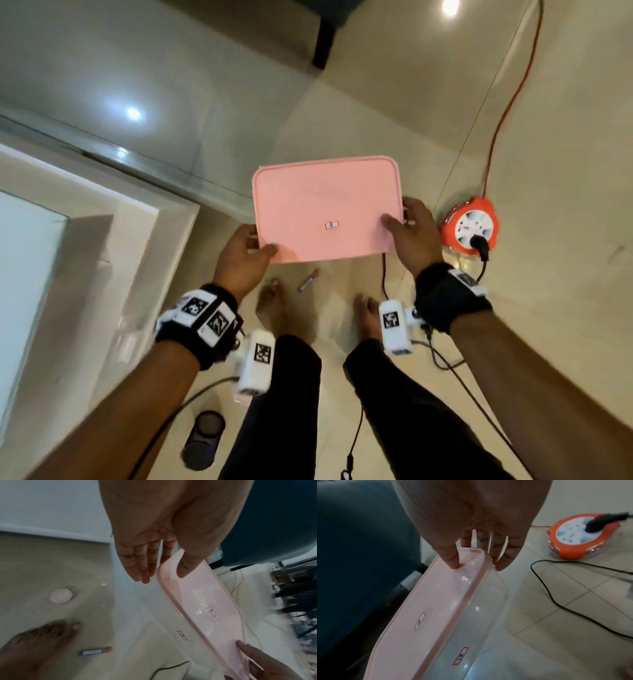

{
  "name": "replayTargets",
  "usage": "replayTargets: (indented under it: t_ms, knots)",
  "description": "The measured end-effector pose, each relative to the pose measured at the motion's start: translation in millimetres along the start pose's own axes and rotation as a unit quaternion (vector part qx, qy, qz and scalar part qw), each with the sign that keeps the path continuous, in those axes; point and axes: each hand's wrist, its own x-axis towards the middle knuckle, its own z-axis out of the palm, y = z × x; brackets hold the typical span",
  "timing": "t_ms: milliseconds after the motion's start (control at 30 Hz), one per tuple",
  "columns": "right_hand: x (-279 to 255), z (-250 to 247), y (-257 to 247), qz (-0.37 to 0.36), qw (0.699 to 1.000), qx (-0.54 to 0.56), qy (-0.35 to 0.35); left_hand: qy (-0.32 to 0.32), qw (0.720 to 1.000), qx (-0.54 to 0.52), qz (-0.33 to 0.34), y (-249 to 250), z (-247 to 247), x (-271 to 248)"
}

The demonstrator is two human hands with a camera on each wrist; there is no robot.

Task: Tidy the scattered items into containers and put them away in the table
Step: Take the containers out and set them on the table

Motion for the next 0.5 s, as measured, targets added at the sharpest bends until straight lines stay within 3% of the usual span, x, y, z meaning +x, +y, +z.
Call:
replayTargets:
  t_ms: [133, 267, 367, 500]
  knots:
    - [-75, -51, -92, -0.071, 0.996, 0.038, -0.025, 0.035, 0.996, -0.051, 0.066, 61, -57, -104]
    - [-129, -62, -191, -0.153, 0.983, 0.042, -0.097, 0.111, 0.981, -0.101, 0.124, 97, -127, -186]
    - [-156, -33, -260, -0.201, 0.962, 0.015, -0.182, 0.196, 0.962, -0.139, 0.127, 91, -184, -217]
    - [-178, 59, -311, -0.267, 0.911, -0.067, -0.308, 0.303, 0.919, -0.239, 0.078, 35, -248, -239]
